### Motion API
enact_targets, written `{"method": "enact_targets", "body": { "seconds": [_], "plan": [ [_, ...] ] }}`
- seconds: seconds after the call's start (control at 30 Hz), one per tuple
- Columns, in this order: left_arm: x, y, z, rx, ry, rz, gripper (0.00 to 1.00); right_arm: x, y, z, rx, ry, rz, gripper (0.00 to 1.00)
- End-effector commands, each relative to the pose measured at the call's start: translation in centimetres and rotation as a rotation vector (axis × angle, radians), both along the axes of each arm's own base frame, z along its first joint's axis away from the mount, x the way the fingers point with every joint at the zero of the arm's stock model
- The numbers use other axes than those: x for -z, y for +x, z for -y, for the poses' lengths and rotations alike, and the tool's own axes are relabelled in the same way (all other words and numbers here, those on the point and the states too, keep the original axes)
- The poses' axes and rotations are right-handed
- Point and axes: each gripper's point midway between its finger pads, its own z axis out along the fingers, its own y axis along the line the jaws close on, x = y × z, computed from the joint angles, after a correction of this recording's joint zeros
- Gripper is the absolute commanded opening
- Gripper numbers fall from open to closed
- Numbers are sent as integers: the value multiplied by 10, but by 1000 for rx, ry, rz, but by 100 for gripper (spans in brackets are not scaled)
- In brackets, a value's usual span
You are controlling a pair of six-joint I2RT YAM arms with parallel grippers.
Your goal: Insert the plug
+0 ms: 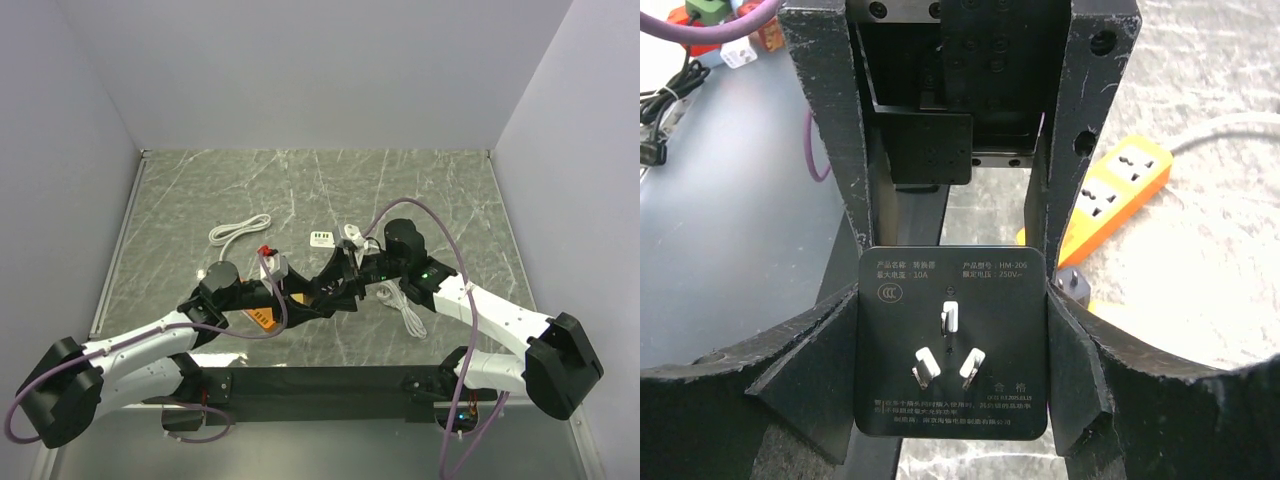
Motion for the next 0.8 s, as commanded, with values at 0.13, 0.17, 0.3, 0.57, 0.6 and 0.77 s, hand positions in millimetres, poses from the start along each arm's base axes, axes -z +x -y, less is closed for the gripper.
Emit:
{"method": "enact_targets", "body": {
  "seconds": [0.13, 0.17, 0.3, 0.57, 0.6, 0.77],
  "plan": [
    [-39, 11, 8, -33, -101, 42, 1, -22, 30, -8, 151, 30, 97, 32],
    [-40, 10, 7, -33, -105, 49, 1, -23, 34, -6, 175, 32, 97, 44],
    [-43, 7, 3, -33, -118, 62, 1, -32, 46, 12, 244, 80, 100, 92],
    [-41, 25, 2, -128, -98, 23, 1, -41, 62, 37, 363, 144, 114, 95],
    [-38, 27, 2, -142, -89, 12, 1, -44, 67, 43, 419, 160, 134, 95],
    [-42, 48, -1, -247, -100, -42, 1, -52, 71, 64, 571, 216, 223, 96]
  ]
}}
